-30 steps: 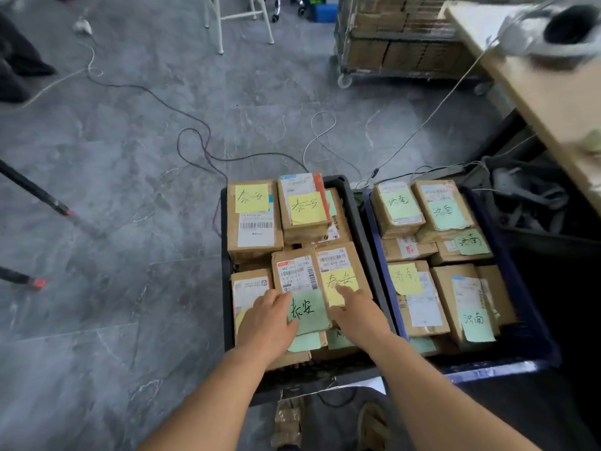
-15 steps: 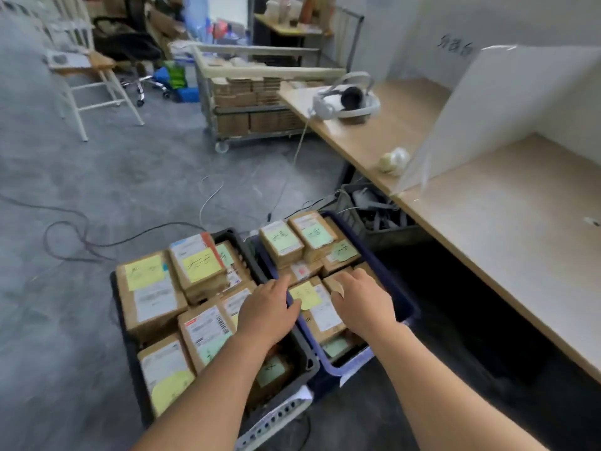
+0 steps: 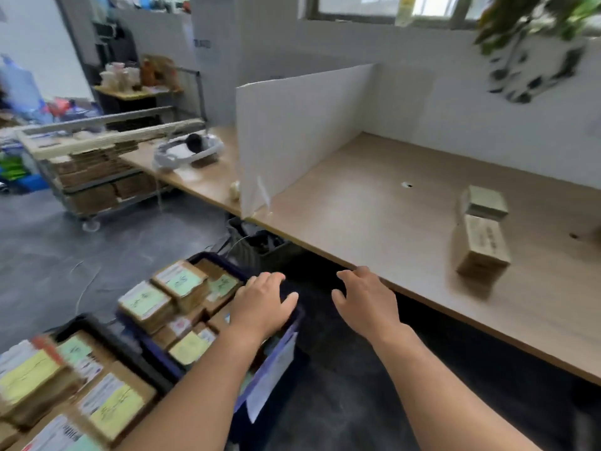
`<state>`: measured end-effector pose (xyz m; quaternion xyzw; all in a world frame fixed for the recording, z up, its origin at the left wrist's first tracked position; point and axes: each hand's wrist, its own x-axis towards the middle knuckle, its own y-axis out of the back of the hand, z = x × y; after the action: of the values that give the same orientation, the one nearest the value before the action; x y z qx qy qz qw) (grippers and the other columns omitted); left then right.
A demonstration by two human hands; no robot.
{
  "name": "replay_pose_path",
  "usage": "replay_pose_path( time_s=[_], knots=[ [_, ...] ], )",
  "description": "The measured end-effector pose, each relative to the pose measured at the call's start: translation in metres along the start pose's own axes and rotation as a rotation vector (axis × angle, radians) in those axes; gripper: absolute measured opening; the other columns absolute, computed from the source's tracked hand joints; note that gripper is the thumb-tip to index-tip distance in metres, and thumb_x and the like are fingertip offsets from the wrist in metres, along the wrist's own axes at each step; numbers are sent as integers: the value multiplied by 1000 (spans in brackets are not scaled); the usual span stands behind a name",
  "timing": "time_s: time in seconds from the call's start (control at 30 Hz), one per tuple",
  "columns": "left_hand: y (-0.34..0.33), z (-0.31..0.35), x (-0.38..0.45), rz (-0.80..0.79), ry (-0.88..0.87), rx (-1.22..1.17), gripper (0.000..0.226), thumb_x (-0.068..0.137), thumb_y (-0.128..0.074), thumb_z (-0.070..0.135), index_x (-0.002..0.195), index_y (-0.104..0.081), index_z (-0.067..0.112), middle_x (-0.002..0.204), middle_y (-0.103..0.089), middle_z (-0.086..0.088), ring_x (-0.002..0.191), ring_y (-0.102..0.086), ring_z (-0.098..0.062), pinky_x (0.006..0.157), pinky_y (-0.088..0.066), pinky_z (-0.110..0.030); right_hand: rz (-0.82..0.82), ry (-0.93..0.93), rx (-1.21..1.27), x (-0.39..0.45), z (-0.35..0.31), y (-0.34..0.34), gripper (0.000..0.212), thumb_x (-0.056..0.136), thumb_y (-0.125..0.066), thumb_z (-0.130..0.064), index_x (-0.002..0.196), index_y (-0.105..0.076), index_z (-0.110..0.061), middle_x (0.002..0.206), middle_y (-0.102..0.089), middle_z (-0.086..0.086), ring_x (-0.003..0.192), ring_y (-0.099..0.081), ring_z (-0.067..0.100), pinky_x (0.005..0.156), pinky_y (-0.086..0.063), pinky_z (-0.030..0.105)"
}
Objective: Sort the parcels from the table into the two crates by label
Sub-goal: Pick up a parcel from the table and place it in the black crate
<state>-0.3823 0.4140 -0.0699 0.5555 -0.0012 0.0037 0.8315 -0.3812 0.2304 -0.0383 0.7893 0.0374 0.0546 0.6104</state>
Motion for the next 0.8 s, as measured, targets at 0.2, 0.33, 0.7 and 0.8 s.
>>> replay_pose_path(
  time_s=[0.2, 0.33, 0.7, 0.8],
  knots=[
    [-29, 116, 24, -16, -132, 34, 56, 94, -44, 51, 142, -39, 21, 142, -46, 0, 130, -41, -21, 104, -35, -35, 66, -113, -4, -9, 109, 33, 41, 99, -44, -37, 136, -51, -21, 132, -50, 2, 121, -49, 22, 90, -45, 34],
    [-57, 194, 33, -23, -213, 39, 58, 95, -43, 51, 144, -36, 21, 145, -43, 1, 134, -37, -19, 107, -31, -34, 96, -168, -26, -17, 181, 57, 41, 99, -44, -36, 137, -50, -21, 134, -50, 3, 121, -50, 22, 92, -46, 35],
    [-124, 342, 49, -93, -388, 26, 58, 95, -44, 50, 145, -33, 23, 146, -43, 3, 133, -38, -16, 107, -33, -32, 113, -344, -40, -36, 327, 90, 41, 99, -42, -36, 136, -49, -22, 132, -49, 4, 121, -48, 21, 90, -44, 33],
    [-137, 370, 62, -111, -439, 45, 60, 95, -45, 49, 147, -30, 23, 147, -42, 2, 134, -38, -16, 106, -33, -32, 111, -395, -25, -36, 356, 90, 43, 99, -41, -36, 140, -46, -23, 134, -49, 4, 123, -48, 21, 92, -44, 33]
  ],
)
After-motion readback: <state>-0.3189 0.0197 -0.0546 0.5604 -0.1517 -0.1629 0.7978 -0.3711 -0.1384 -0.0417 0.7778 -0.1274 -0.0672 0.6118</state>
